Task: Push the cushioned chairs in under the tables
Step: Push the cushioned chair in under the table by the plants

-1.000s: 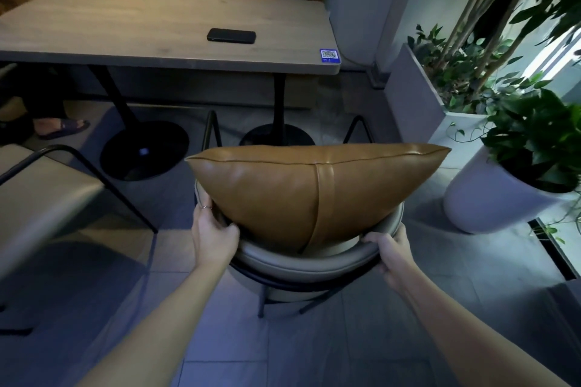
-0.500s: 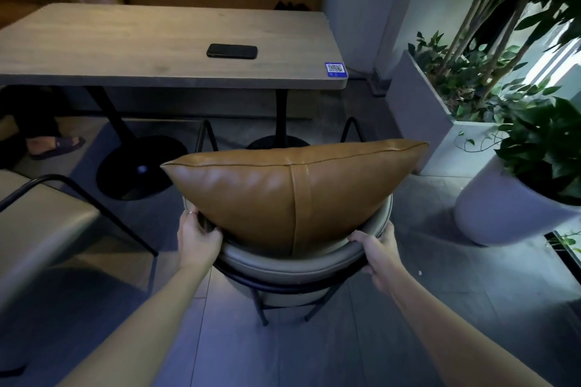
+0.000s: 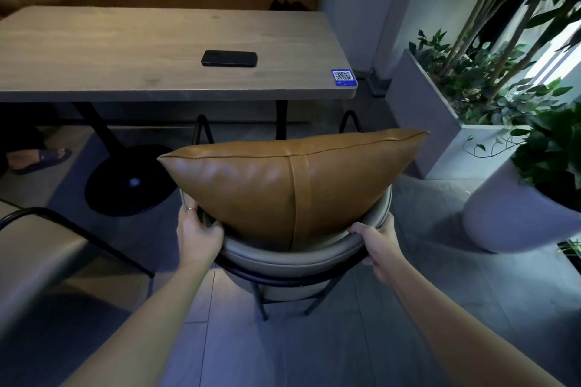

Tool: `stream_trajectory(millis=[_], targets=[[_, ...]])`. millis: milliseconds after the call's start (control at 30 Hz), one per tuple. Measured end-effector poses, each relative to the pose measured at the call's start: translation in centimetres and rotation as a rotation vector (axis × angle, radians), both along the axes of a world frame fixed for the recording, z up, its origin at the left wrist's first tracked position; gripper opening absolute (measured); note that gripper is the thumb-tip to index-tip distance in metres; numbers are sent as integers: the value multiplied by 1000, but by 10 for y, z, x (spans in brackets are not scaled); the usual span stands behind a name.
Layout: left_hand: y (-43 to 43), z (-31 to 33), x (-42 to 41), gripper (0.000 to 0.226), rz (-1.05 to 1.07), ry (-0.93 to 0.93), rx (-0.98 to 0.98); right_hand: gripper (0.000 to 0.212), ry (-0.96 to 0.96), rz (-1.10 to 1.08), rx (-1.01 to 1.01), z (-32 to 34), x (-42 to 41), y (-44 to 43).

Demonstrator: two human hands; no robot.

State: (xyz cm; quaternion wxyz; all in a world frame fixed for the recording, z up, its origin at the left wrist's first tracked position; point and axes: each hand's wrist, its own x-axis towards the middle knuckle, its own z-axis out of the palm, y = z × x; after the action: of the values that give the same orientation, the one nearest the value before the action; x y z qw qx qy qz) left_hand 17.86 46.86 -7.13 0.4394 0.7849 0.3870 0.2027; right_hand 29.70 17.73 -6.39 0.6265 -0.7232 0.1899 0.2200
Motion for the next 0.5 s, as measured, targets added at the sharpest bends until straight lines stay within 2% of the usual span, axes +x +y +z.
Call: stream_trajectory(millis=[500], targets=[[35,4,44,40,2,20,17,83,26,14,-22,-7,45,37]])
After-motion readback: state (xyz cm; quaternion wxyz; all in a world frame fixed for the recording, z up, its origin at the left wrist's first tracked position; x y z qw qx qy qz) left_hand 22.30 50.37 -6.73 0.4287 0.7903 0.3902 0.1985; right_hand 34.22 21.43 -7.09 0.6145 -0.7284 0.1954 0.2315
